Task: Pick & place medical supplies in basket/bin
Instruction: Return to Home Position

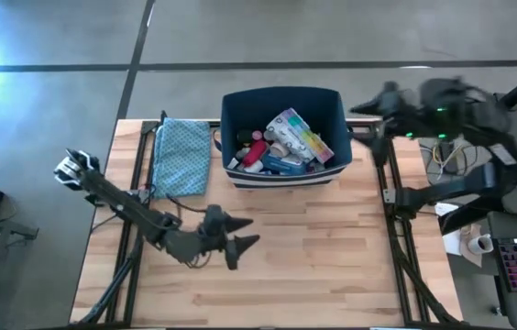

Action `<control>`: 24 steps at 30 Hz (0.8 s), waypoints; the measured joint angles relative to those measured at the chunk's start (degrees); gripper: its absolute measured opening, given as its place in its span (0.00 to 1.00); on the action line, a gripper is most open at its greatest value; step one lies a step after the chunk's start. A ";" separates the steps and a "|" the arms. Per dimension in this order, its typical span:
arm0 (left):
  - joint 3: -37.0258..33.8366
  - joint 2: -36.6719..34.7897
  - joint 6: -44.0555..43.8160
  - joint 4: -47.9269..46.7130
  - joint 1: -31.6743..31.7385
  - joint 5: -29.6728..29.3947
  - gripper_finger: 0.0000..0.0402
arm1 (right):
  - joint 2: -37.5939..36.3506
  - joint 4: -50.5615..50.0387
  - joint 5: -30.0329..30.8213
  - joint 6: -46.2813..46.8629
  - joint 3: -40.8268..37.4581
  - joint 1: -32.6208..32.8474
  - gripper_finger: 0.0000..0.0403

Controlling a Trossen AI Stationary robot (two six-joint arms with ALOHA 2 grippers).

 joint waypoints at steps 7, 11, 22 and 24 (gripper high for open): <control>-1.77 -4.42 5.39 0.64 7.59 14.73 0.68 | -8.99 1.38 -12.89 3.07 -0.62 0.61 0.75; -4.30 -2.14 8.96 9.29 15.81 36.94 0.68 | -10.59 2.25 -29.68 2.23 -3.98 0.67 0.77; -4.79 -10.41 20.50 3.33 28.99 49.16 0.68 | -20.29 17.86 -34.20 19.64 -31.14 5.36 0.75; -5.83 -14.28 21.63 0.02 30.87 50.05 0.68 | -23.88 24.32 -29.33 20.39 -36.04 5.39 0.75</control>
